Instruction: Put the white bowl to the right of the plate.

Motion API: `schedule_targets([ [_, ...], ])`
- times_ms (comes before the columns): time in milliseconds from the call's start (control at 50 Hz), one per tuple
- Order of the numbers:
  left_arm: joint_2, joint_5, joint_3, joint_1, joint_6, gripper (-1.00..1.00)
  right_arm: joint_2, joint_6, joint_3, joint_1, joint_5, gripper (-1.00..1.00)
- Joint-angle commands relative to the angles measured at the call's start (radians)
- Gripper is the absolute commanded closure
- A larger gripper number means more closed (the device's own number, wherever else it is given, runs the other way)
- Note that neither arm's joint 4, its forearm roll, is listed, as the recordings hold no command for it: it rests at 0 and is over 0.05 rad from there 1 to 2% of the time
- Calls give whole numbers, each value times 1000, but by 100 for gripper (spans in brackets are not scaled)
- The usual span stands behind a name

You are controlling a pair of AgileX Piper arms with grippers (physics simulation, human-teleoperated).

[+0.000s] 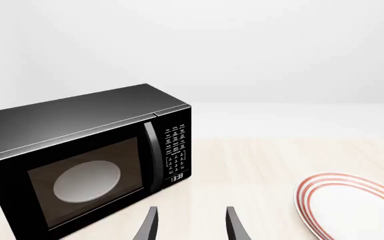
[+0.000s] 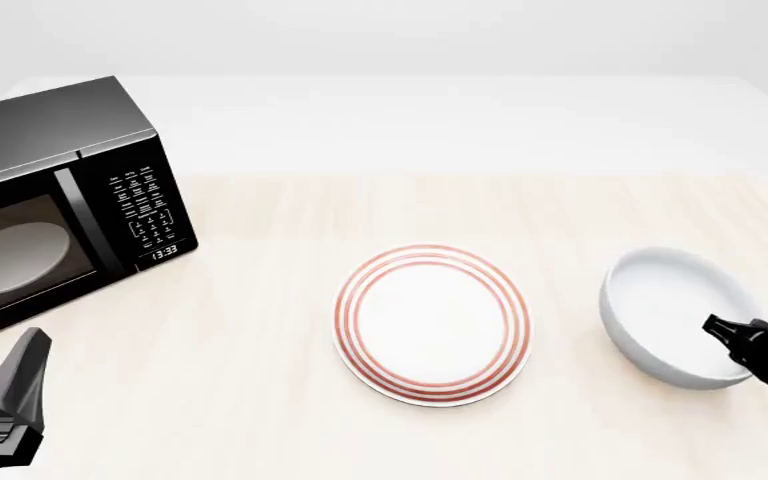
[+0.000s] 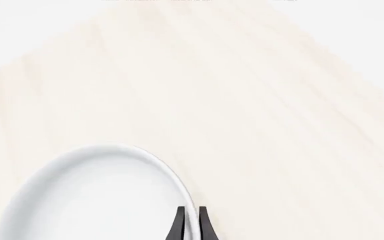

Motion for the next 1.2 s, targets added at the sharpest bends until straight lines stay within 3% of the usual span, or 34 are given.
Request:
schedule_targets([
  [20,0,0,0,0,0,-100,-9,11,7,20,14,100],
  [40,0,0,0,0,0,-100,-34,18,9,23,26,100],
  [60,0,0,0,0,0,-100,-64,19,12,23,45,-100],
  [240,0,0,0,0,0,-100,-182,27,36,16,105,-100],
  [440,0,0,0,0,0,-100,-504,15,71,58,300,-100],
  [520,0,0,0,0,0,-100,-656,27,77,101,396,-100],
  [580,0,0,0,0,0,-100,-873,19,82,144,502,-100],
  [620,0,0,0,0,0,-100,-914,23,85,152,519,-100],
  [660,0,0,0,0,0,-100,-1037,12,94,220,557,-100],
  [720,0,0,0,0,0,-100,-1041,10,98,227,555,-100],
  [740,0,0,0,0,0,-100,-1136,4,111,272,613,-100],
  [780,0,0,0,0,0,-100,-1182,-26,127,282,616,-100],
  [800,0,0,0,0,0,-100,-1169,-45,150,298,591,-100],
  [820,0,0,0,0,0,-100,-1206,-20,170,322,589,-100],
  [880,0,0,0,0,0,-100,-1184,-22,214,345,535,-100],
  [960,0,0,0,0,0,-100,-1089,-64,268,363,399,-100],
  [1000,0,0,0,0,0,-100,-1035,-52,305,380,318,-100],
  [1080,0,0,0,0,0,-100,-807,-116,307,435,145,-100],
  [1100,0,0,0,0,0,-100,-624,-163,281,446,54,-100],
  [1120,0,0,0,0,0,-100,-545,-210,264,458,18,-100],
  [1140,0,0,0,0,0,-100,-470,-261,246,457,-7,-100],
  [1200,0,0,0,0,0,-100,-392,-297,197,460,-30,-100],
])
